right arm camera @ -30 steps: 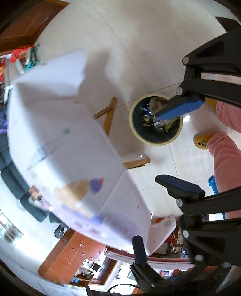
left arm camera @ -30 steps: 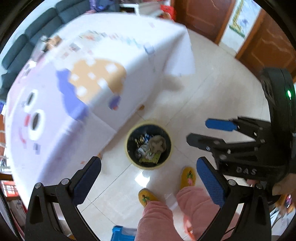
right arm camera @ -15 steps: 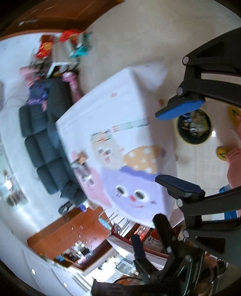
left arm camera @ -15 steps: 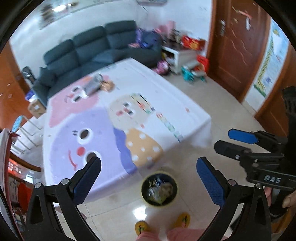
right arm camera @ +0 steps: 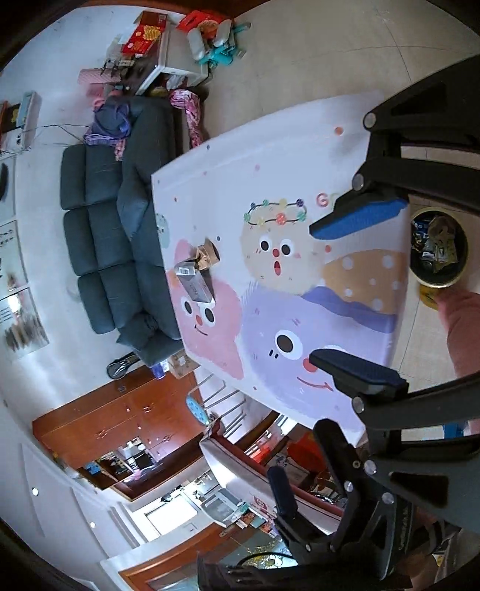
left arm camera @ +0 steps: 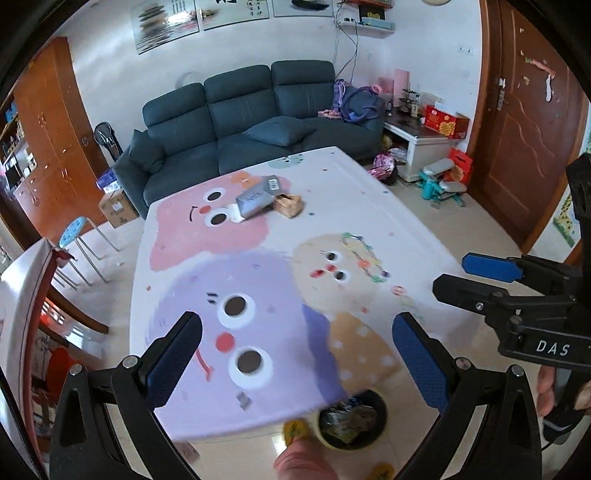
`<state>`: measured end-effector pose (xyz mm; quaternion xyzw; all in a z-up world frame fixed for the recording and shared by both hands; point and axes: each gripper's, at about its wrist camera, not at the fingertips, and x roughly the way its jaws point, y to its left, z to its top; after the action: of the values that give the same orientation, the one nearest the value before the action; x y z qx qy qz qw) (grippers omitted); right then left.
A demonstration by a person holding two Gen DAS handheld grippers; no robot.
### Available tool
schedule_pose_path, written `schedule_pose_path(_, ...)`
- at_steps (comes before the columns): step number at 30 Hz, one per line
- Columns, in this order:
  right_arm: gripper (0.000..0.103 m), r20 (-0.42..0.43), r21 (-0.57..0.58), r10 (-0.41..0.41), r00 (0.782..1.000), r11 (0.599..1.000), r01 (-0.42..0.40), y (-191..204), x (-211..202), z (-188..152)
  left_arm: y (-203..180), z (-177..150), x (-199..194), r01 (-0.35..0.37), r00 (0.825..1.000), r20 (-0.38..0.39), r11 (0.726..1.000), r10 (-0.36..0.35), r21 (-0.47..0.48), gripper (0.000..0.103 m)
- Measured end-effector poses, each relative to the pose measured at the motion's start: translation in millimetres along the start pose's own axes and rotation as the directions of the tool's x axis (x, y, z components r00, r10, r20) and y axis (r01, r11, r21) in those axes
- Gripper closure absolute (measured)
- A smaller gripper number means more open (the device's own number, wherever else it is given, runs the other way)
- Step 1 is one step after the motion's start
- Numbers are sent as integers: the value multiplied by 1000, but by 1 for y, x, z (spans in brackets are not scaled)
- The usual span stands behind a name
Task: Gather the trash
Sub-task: 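Raise both open tools back toward the table, then grasp the silver earplugs box with the left tool while the right grasps the brown milk carton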
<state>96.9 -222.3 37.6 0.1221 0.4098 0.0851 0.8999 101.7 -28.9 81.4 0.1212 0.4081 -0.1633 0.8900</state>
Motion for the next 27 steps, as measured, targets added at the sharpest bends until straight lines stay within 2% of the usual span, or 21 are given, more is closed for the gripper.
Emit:
schedule_pose_path(7, 41, -61, 71, -107, 992, 991, 111, -15, 85, 56, 50, 63, 96, 40, 999, -33, 996, -38, 74, 1)
schedule_pose_path(12, 41, -118, 120, -153, 981, 979, 167, -31, 151, 101, 79, 118, 181, 47, 998, -42, 974, -38, 220, 1)
schedule_pose_path(18, 41, -187, 98, -206, 961, 969, 227, -45, 230, 143, 95, 158, 283, 44, 994, -108, 920, -2, 390, 1)
schedule_pose_path(20, 41, -209, 77, -230, 951, 965, 250, -49, 250, 152, 95, 166, 312, 72, 989, -144, 896, -9, 437, 1)
schedule_pose_path(27, 41, -268, 16, -243, 932, 966, 257, -52, 296, 168, 87, 178, 369, 134, 979, -203, 808, -18, 574, 1)
